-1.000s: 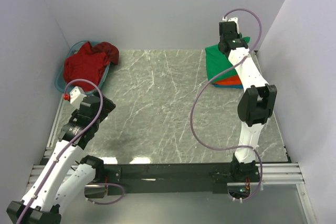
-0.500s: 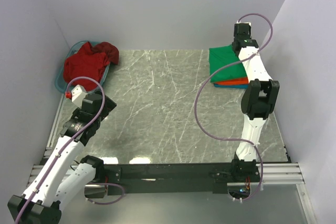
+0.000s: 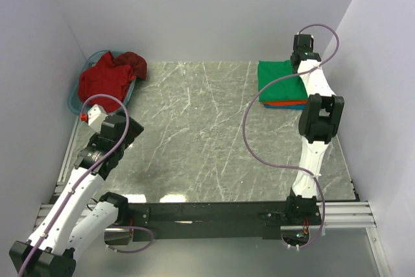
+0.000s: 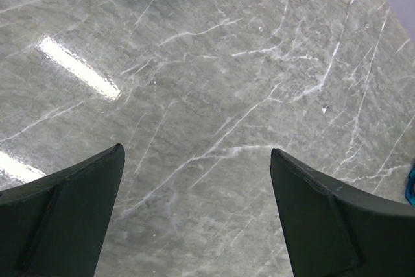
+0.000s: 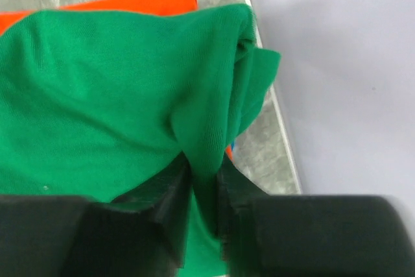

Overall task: Fold and stack the t-shirts
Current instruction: Neatly place the folded tshirt to the corner, then reset both grippers

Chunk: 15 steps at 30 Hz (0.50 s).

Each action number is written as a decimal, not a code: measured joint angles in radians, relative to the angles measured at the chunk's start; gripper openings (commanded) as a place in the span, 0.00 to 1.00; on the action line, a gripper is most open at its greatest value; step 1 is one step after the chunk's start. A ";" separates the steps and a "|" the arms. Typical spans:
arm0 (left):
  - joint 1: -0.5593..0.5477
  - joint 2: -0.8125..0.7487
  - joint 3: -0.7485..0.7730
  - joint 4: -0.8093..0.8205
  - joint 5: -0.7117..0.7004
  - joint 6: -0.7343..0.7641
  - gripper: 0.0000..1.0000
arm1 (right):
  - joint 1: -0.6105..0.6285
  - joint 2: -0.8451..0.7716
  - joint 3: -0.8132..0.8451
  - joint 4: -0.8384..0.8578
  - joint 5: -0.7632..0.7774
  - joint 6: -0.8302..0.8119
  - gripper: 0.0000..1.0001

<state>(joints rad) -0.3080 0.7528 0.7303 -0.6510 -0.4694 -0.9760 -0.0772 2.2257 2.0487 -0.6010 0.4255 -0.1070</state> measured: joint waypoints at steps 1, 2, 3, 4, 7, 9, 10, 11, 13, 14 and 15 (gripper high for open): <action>0.000 0.000 0.002 -0.002 0.000 -0.005 0.99 | 0.000 0.004 0.007 -0.002 0.002 0.005 0.49; 0.000 0.000 0.005 -0.005 0.000 -0.006 1.00 | 0.000 0.006 0.013 -0.001 0.003 0.014 0.55; 0.000 0.000 0.008 -0.005 0.000 -0.008 0.99 | -0.001 0.006 0.018 0.000 0.005 0.014 0.64; 0.000 0.000 0.010 -0.006 -0.001 -0.010 0.99 | -0.001 0.006 0.026 0.002 0.007 0.016 0.78; 0.000 0.000 0.015 -0.005 0.000 -0.010 1.00 | -0.002 0.002 0.036 0.016 0.009 0.026 0.83; 0.000 -0.001 0.017 -0.005 0.000 -0.010 1.00 | -0.002 -0.004 0.036 0.014 0.010 0.037 0.84; 0.000 -0.002 0.017 -0.005 0.000 -0.010 0.99 | -0.002 -0.008 0.036 0.013 0.010 0.041 0.84; 0.000 -0.002 0.017 -0.005 0.001 -0.010 1.00 | -0.002 -0.015 0.036 0.012 0.010 0.047 0.84; 0.000 -0.003 0.018 -0.006 0.002 -0.009 0.99 | -0.002 -0.035 0.029 0.010 0.009 0.058 0.86; 0.000 -0.003 0.019 -0.006 0.002 -0.009 0.99 | -0.002 -0.055 0.018 0.009 0.007 0.064 0.86; 0.000 -0.003 0.021 -0.008 0.003 -0.008 0.99 | -0.002 -0.082 0.002 0.011 0.005 0.069 0.87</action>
<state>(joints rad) -0.3080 0.7502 0.7513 -0.6586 -0.4664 -0.9844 -0.0788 2.1441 2.0510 -0.5903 0.4305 -0.0383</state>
